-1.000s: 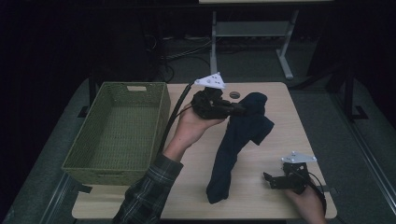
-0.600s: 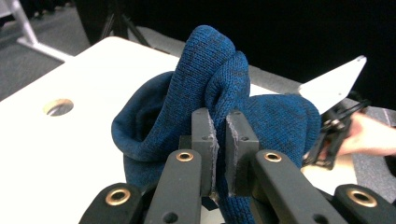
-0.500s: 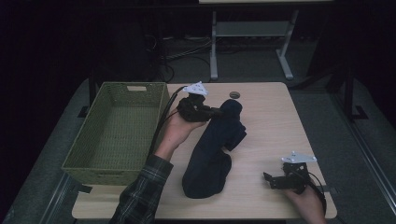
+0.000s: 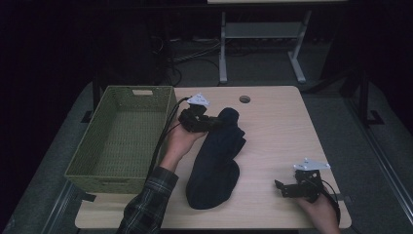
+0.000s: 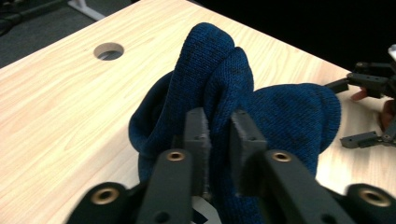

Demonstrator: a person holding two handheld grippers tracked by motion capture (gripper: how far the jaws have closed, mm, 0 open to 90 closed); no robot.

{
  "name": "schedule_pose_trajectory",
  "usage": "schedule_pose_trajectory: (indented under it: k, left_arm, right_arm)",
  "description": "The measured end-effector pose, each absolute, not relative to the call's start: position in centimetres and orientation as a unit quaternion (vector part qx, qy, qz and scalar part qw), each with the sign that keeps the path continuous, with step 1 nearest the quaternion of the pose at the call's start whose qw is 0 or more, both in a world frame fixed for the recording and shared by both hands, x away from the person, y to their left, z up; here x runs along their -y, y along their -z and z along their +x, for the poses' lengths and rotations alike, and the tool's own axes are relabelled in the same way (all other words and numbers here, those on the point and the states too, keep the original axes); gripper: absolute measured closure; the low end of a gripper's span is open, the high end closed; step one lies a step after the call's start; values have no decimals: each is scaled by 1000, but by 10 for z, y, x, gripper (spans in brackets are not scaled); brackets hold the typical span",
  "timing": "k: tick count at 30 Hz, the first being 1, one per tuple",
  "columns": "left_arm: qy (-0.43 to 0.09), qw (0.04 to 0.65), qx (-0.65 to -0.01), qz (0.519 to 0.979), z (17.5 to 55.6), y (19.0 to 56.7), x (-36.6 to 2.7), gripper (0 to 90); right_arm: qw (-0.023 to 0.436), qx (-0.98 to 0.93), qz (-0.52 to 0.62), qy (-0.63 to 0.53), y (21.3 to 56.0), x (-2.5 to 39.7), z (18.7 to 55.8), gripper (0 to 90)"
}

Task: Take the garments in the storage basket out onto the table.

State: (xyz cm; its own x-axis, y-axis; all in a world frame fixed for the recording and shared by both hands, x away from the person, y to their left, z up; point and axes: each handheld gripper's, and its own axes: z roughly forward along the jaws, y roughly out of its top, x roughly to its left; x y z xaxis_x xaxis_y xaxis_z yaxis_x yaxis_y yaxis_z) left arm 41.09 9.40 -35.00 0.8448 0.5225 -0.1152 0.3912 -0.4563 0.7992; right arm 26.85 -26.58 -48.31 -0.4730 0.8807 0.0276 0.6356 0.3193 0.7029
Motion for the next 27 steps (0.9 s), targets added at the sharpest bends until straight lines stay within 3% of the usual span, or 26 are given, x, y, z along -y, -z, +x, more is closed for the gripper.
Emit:
schedule_pose_trajectory:
  k: [1, 2, 3, 7, 10, 19, 27]
  left_arm:
    - [-74, 447, -271, 849, 411, 350, -95, 732]
    - [-79, 446, -275, 848, 411, 350, -96, 651]
    - [-83, 444, -278, 848, 410, 350, -96, 651]
    - [-102, 447, -289, 841, 407, 344, -102, 469]
    - [-110, 450, -290, 837, 404, 339, -105, 406]
    - [-116, 456, -285, 835, 392, 328, -117, 342]
    - [-113, 467, -277, 832, 370, 324, -123, 360]
  right_arm:
    - [184, -791, 479, -333, 483, 266, 269, 20]
    - [184, -791, 479, -333, 483, 266, 269, 20]
    - [184, -791, 479, -333, 483, 266, 269, 20]
    - [184, -791, 479, -333, 483, 266, 269, 20]
    - [185, -791, 479, -333, 483, 266, 269, 20]
    - [184, -791, 479, -333, 483, 266, 269, 20]
    - [183, -791, 480, -333, 483, 266, 268, 20]
